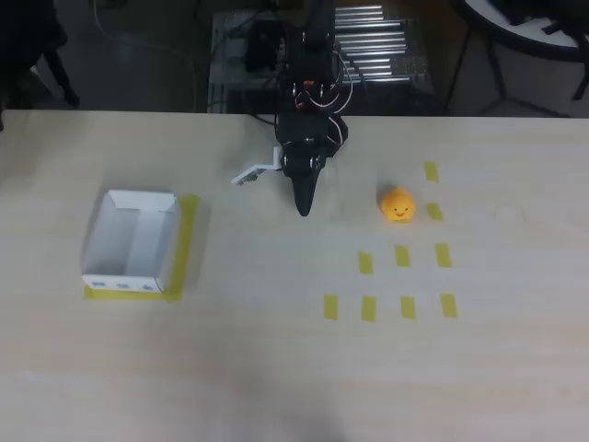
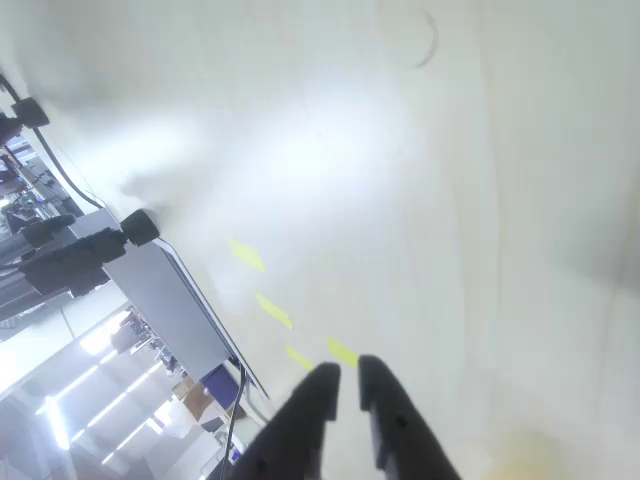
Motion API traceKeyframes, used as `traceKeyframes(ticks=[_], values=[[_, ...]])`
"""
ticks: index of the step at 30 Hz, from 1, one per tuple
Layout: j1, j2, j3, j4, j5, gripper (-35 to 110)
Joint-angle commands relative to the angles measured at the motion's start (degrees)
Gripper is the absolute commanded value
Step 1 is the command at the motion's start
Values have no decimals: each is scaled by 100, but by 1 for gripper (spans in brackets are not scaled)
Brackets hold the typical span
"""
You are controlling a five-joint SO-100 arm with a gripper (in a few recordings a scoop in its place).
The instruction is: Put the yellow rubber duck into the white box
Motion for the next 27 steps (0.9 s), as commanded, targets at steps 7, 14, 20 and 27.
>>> traceKeyframes(ticks=[7, 14, 20, 27], values=[[-141, 290, 70, 35, -176, 0], [-141, 290, 70, 35, -176, 0], [-141, 290, 70, 35, -176, 0], [-202, 290, 70, 26, -237, 0]])
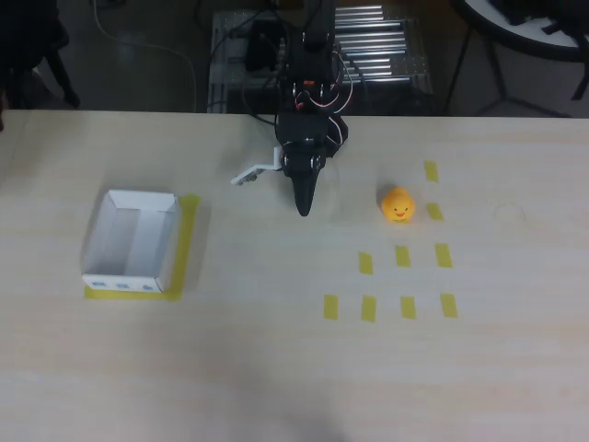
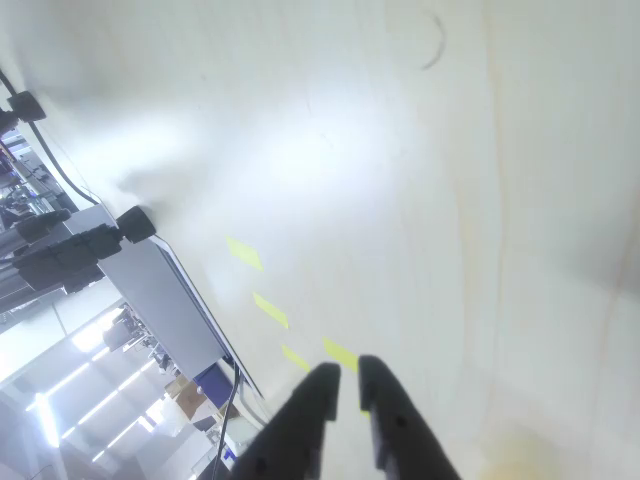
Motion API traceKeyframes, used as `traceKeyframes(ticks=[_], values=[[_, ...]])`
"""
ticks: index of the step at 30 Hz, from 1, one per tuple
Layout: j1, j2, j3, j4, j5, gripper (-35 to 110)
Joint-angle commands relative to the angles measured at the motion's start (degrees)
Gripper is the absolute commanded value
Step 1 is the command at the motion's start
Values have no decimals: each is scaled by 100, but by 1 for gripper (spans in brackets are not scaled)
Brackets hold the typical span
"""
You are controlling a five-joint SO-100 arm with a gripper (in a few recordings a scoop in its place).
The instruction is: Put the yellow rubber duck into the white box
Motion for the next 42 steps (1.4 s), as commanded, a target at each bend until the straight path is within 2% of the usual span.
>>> traceKeyframes(ticks=[1, 10, 13, 21, 26, 42], values=[[-290, 299, 70, 26, -193, 0], [-483, 299, 70, 18, -404, 0], [-562, 299, -70, 88, -809, 0], [-782, 308, -1652, 1090, -914, 0], [-949, 88, -2505, 1362, -809, 0], [-1187, -3252, -5080, 1582, -940, 0]])
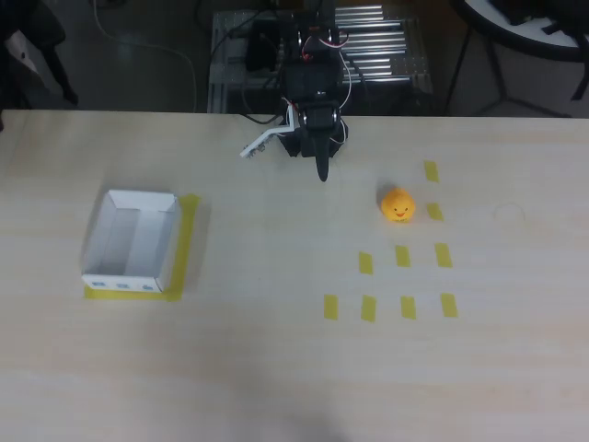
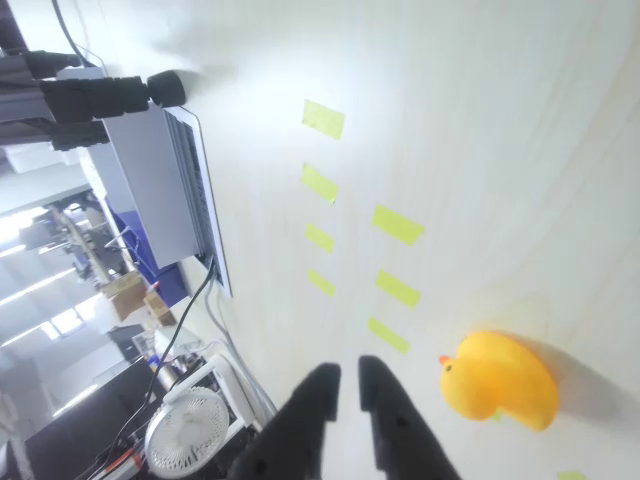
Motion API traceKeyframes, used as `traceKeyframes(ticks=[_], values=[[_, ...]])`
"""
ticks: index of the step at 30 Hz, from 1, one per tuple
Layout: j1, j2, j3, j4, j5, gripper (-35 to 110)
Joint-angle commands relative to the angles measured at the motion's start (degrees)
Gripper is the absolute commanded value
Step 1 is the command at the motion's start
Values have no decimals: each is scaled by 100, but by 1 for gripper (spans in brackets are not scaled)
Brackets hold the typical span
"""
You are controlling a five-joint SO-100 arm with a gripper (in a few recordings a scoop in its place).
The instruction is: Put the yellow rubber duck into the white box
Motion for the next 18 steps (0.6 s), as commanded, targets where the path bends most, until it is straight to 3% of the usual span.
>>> traceKeyframes(ticks=[1, 14, 18], values=[[-176, -1046, -1318, 220, -70, 0], [-949, -3278, -2461, 879, -624, 0], [-1327, -3797, -2593, 1274, -1916, 6]])
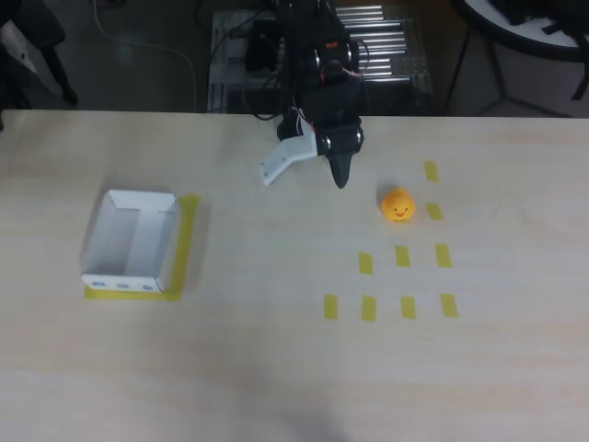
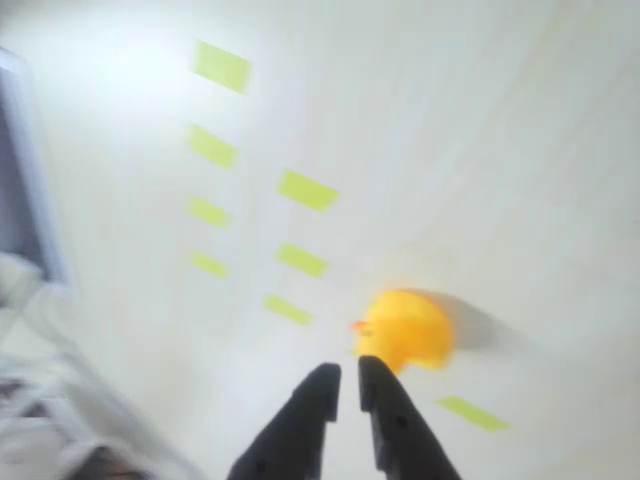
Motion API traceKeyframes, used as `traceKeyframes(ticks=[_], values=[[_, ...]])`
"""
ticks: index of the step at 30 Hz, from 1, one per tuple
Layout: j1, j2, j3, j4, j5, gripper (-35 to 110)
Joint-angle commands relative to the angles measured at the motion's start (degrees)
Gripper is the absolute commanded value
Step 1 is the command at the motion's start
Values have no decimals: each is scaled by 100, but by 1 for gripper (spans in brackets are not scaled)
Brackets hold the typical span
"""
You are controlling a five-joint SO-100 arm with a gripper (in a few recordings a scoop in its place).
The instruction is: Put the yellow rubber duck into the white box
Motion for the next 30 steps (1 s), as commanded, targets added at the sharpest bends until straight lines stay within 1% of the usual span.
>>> traceKeyframes(ticks=[1, 3, 5, 6, 7, 12, 17, 23, 30], values=[[-448, -580, -694, 527, -1283, 11], [-483, -773, -756, 615, -1327, 14], [-650, -905, -870, 659, -1345, 14], [-773, -958, -967, 712, -1468, 14], [-861, -1002, -1063, 773, -1907, 15], [-1090, -1169, -1389, 984, -2004, 37], [-1547, -1274, -1063, 1011, -2514, 50], [-2101, -1459, -598, 756, -2531, 59], [-2268, -1740, -158, 334, -2619, 56]])
